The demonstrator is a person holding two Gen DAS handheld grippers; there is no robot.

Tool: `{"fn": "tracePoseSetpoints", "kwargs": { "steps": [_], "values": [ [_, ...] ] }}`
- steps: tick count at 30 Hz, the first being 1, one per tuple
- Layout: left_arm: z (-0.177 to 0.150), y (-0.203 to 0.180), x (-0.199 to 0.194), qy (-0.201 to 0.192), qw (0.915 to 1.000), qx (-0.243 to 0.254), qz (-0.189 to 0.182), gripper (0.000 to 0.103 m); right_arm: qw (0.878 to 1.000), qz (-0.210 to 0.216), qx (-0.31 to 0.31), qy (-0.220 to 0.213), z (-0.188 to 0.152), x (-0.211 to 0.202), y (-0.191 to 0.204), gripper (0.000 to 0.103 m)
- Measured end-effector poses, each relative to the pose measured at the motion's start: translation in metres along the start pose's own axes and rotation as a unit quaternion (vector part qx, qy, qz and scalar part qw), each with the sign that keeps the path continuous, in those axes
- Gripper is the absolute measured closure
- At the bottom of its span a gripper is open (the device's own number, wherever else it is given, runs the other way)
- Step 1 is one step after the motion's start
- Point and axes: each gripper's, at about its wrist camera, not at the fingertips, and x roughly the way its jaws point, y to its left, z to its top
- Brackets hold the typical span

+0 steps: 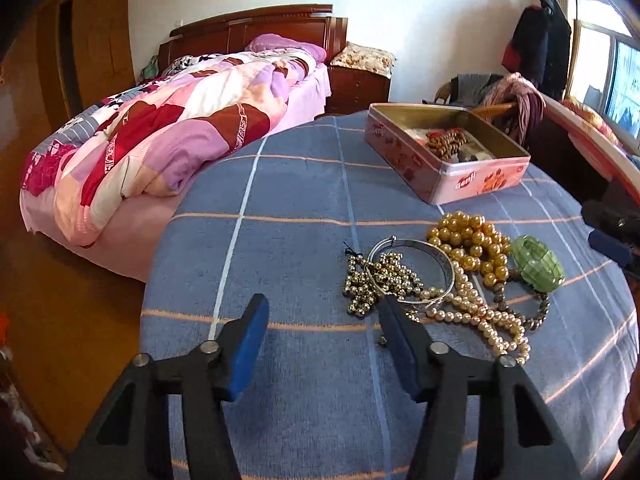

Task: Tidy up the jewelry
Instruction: 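Open both grippers and withdraw them from the tin, then move the open left gripper onto the silver bangle with silver beads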

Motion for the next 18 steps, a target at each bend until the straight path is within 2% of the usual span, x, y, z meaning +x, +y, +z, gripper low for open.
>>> {"fn": "tracePoseSetpoints", "kwargs": {
  "steps": [4,8,10,15,18],
  "values": [
    [0.002,0.0,-0.003,-0.001,0.9986,-0.016,-0.051,0.046,1.0,0.01,-0.015,0.007,-0.001,0.003,0.006,0.029],
    [0.01,-0.013,-0.003,-0.003,0.9954,-0.01,-0.095,0.046,1.0,0.012,-0.012,0.015,-0.003,0.009,0.007,0.029],
    [0.015,-0.02,0.002,0.005,0.9931,-0.004,-0.117,0.038,1.0,0.011,-0.008,0.019,-0.003,0.011,0.005,0.029],
    [0.027,-0.036,0.026,0.031,0.9912,0.031,-0.125,0.035,1.0,0.003,0.001,0.015,0.001,0.008,-0.003,0.029],
    [0.035,-0.046,0.034,0.037,0.9906,0.061,-0.116,0.035,1.0,-0.002,0.016,0.016,0.002,0.007,-0.011,0.029]
  ]
}}
